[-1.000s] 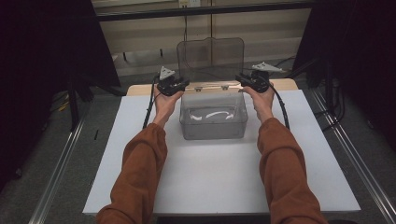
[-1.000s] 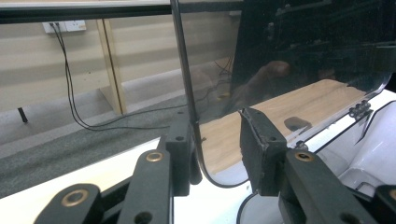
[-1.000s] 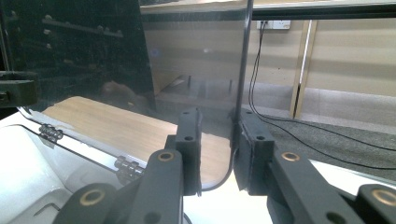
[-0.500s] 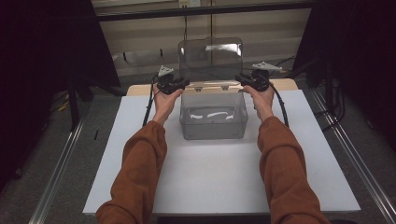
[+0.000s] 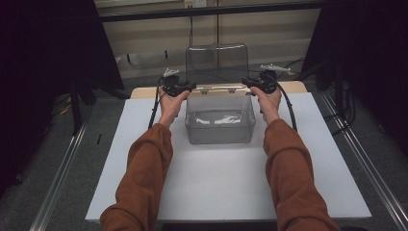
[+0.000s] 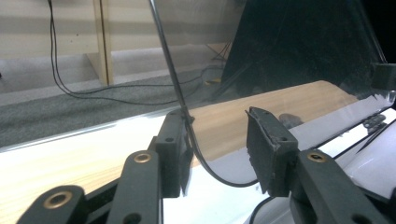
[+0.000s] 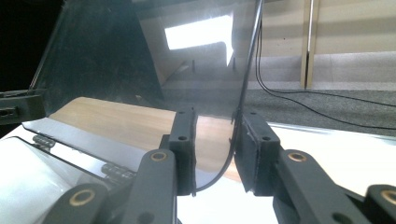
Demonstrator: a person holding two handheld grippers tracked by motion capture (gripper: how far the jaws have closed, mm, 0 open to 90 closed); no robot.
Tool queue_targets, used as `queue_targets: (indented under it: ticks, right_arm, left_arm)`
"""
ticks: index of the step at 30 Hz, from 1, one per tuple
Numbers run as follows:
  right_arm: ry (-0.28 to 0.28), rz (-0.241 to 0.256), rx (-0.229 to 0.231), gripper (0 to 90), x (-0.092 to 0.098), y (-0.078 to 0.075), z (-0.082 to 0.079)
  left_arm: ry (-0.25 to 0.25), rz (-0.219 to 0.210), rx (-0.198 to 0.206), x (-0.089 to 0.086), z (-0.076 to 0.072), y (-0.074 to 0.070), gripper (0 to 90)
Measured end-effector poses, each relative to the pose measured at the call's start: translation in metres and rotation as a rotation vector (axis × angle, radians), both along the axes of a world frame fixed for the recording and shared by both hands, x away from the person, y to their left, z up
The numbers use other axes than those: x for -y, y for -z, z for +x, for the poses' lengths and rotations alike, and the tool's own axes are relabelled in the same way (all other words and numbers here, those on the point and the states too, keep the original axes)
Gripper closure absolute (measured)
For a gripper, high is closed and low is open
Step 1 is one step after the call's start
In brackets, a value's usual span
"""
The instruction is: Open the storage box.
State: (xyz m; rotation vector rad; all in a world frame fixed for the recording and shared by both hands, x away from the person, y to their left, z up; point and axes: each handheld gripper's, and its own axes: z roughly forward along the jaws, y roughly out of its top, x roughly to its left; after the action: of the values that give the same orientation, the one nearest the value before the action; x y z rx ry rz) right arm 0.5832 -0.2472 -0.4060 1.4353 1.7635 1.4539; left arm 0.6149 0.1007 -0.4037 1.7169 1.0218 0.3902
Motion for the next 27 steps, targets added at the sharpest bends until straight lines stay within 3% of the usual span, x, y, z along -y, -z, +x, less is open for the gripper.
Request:
queue_targets:
  ticks: [8,14,27]
  right_arm:
    - [0.004,0.031,-0.02,67.4,0.001,0.0046,0.0024]
    - [0.006,0.023,-0.033,63.4,-0.0015,0.0063,0.0029]
    - [0.003,0.03,-0.045,63.1,-0.0013,0.0071,0.0043]
  left_arm:
    - [-0.001,0.0,-0.033,-0.001,0.0026,0.0015,56.3]
    - [0.008,-0.002,-0.061,-0.0001,0.0034,0.0027,51.5]
    - [0.013,0.005,-0.07,0.0001,0.0041,0.0024,50.0]
